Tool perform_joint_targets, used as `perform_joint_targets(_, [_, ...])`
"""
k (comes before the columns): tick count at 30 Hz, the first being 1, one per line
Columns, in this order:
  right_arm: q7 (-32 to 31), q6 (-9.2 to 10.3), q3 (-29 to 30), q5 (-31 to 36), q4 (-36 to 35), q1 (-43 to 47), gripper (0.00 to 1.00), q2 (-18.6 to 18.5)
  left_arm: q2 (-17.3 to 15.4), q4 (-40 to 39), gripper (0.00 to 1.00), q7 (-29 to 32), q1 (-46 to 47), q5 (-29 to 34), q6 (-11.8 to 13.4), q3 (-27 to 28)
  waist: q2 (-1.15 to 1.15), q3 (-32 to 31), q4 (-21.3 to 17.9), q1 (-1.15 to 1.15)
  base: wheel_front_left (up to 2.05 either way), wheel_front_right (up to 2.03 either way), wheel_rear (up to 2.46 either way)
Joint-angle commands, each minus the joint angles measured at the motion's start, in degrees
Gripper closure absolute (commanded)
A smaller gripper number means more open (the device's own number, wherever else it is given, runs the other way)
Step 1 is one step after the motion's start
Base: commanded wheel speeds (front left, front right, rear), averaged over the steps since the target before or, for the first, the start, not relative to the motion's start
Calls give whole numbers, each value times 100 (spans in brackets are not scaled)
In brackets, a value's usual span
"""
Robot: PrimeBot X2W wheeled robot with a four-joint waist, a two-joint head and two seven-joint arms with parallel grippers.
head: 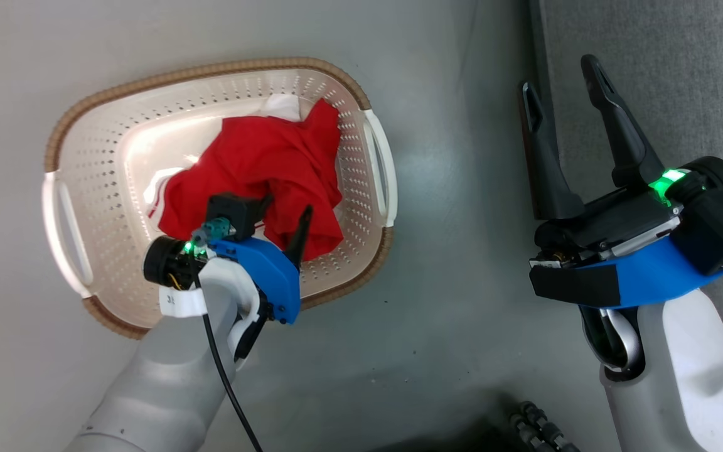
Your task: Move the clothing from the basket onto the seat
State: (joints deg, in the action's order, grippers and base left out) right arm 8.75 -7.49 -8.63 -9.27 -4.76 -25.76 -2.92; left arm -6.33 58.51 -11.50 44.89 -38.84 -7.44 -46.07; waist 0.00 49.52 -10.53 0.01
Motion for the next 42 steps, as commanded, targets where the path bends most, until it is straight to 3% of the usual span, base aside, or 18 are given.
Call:
perform_joint_targets(1, [54, -1, 0, -34, -31, -80, 0, 5, -34, 84, 0, 27, 166, -119, -3, -14, 0, 135, -128, -1, 0, 0, 0])
perform_joint_targets(16, [308, -1, -207, -241, 1, 26, 0, 6, -124, 910, 0, 704, 606, -888, -3, -176, 0, 339, -561, -1, 0, 0, 0])
perform_joint_targets(32, [408, -1, -250, -347, -29, 142, 0, 6, -18, 1266, 0, 1469, 816, -1366, -3, -112, 0, 421, -678, -1, 0, 0, 0])
perform_joint_targets(33, [409, -1, -251, -351, -30, 144, 0, 6, -3, 1268, 7, 1503, 797, -1381, -3, -133, 0, 427, -681, -1, 0, 0, 0])
perform_joint_targets(34, [412, -1, -248, -355, -33, 146, 0, 5, 4, 1271, 64, 1522, 791, -1392, -3, -147, 0, 432, -681, -1, 0, 0, 0])
perform_joint_targets(35, [413, -1, -247, -358, -34, 145, 0, 5, 1, 1287, 87, 1519, 802, -1382, -3, -167, 0, 437, -680, -1, 0, 0, 0])
perform_joint_targets(36, [415, -1, -243, -359, -36, 140, 0, 6, 8, 1297, 100, 1535, 808, -1371, -4, -188, 0, 442, -680, -1, 0, 0, 0])
perform_joint_targets(42, [428, -1, -222, -367, -31, 111, 0, 5, 33, 1265, 100, 1519, 842, -1392, -3, -274, 0, 434, -653, -1, 0, 0, 0])
